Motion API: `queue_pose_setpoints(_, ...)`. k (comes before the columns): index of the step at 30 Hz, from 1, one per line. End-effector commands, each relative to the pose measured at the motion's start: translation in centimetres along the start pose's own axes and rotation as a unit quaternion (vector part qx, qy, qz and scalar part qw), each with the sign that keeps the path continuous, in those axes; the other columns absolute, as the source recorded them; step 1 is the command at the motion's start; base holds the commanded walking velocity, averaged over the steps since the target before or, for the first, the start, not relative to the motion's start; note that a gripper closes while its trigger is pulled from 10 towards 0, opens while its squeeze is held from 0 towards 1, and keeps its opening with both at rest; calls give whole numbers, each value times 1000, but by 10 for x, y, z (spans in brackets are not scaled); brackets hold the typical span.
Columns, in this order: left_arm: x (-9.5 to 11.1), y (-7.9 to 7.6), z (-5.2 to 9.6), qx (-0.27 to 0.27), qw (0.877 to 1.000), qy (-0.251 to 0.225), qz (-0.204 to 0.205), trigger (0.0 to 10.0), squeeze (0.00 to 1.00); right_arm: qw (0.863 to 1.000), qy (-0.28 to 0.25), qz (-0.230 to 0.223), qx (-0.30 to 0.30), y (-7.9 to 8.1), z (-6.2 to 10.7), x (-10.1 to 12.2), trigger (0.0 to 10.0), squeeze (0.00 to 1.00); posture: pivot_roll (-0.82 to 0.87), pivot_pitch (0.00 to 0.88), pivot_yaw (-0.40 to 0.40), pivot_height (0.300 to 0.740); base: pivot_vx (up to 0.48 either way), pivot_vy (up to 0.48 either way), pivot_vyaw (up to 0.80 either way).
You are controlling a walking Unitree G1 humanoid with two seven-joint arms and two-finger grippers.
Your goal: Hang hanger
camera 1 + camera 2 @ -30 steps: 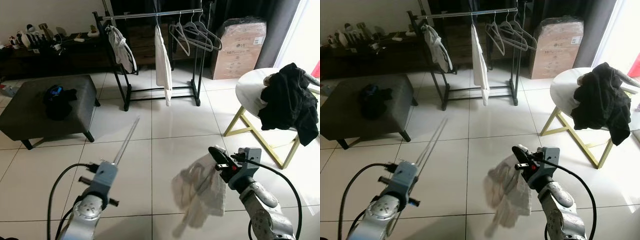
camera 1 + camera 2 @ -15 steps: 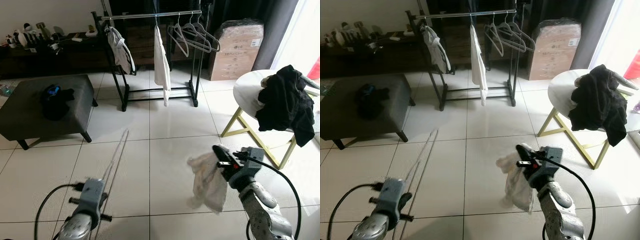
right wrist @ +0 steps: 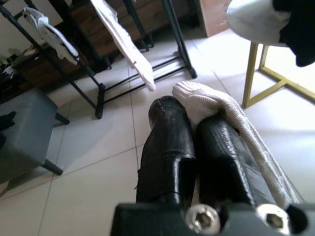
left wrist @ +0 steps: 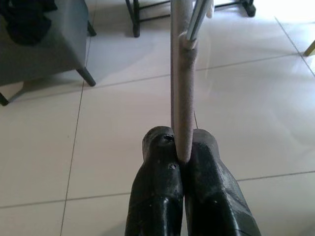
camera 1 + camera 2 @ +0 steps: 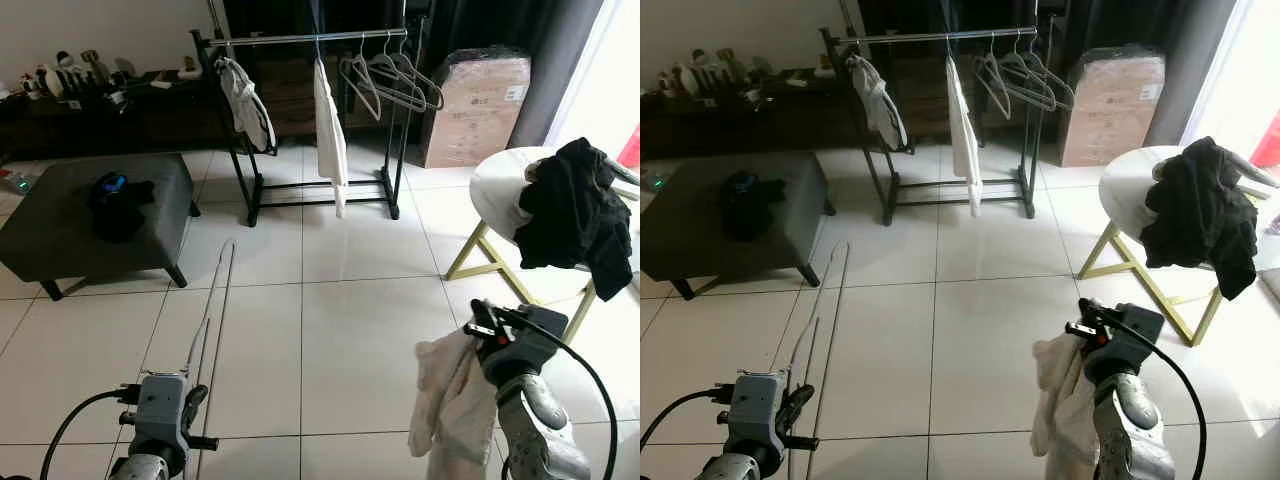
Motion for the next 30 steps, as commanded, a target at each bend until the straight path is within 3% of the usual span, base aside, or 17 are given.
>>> queue_pose_setpoints(1, 7, -2, 1, -7, 1000, -15, -6, 10000, 0, 1000, -24, 4, 6, 7, -2, 9, 10000, 0, -40, 58, 54, 740, 0, 0, 0)
queue_pose_setpoints(7, 4, -9, 1, -22, 1000, -13, -12, 10000, 0, 1000, -20, 20, -6, 4, -1, 7, 10000, 0, -45, 70, 61, 740, 0, 0, 0)
queue_pose_setpoints(17, 6, -6, 0, -13, 1000, -21, -6, 10000, 0, 999, -23, 31, -19, 1, -3, 9, 10000, 0, -50, 81, 67, 740, 0, 0, 0)
queue_pose_setpoints(26, 6, -5, 0, -9, 1000, -19, -22, 10000, 0, 999, -13, 34, -14, 5, -5, 6, 10000, 0, -49, 83, 67, 740, 0, 0, -788)
queue_pose_setpoints(30, 6, -3, 0, -4, 999, -18, -30, 10000, 0, 999, -12, 35, -7, 8, -6, 6, 10000, 0, -47, 82, 67, 740, 0, -480, -788)
Point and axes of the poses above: a point about 5 cm out from each wrist's last joint towards the gripper, its own z axis pointing back from the gripper into the wrist, its own x axis along the axis of the wrist's last joint, y = z × x, the point moved 4 cm from there along -z, pointing out of the wrist towards the gripper, and after that the axes turned 9 degrees about -z, right-handed, at the moved point
